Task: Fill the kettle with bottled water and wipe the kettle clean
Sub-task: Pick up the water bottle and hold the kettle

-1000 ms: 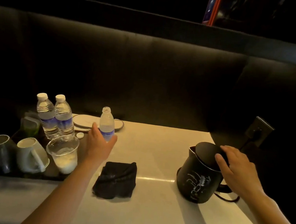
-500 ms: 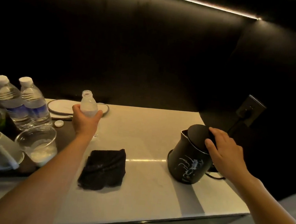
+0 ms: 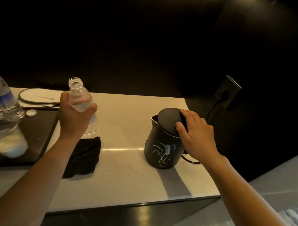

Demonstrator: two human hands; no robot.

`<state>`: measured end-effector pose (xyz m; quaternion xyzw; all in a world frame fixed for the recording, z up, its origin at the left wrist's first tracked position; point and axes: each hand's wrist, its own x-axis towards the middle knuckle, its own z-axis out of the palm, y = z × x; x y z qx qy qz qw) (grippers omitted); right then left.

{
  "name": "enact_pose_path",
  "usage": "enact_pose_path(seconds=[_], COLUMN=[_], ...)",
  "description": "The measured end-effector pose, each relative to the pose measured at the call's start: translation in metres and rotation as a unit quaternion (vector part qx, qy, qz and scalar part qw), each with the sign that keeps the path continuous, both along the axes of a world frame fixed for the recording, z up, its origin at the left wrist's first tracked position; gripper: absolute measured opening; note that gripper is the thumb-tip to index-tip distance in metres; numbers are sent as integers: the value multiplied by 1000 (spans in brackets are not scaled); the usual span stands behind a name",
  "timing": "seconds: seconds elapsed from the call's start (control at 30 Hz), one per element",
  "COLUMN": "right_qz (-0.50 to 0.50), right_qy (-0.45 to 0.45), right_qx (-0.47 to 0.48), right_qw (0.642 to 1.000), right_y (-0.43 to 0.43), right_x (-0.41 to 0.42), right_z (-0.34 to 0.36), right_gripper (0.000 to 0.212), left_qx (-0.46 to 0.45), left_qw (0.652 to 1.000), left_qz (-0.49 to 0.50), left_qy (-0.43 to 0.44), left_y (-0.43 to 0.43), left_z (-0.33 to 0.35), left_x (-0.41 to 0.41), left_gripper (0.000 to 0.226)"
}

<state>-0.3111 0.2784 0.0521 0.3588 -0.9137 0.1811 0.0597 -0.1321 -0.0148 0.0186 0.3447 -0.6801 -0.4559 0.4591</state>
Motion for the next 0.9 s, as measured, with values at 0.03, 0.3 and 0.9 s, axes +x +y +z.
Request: enact_pose_path(seconds=[0.03, 0.3, 0.9], right_qz=[7, 49, 31], right_qy=[0, -3, -347], right_qx=[-1, -10, -330], right_qw=[1000, 999, 877], right_y=[1, 4, 34], right_x=[-2, -14, -53], right_z=[-1, -3, -40], right_gripper=[60, 61, 51], left_qx=[7, 58, 16], left_qw=[1000, 994, 998], left_qz=[-13, -90, -39], left_qy=[2, -4, -43], left_y=[13, 109, 163], left_z=[3, -10, -49], left_x=[0, -12, -30], left_gripper=[65, 52, 57])
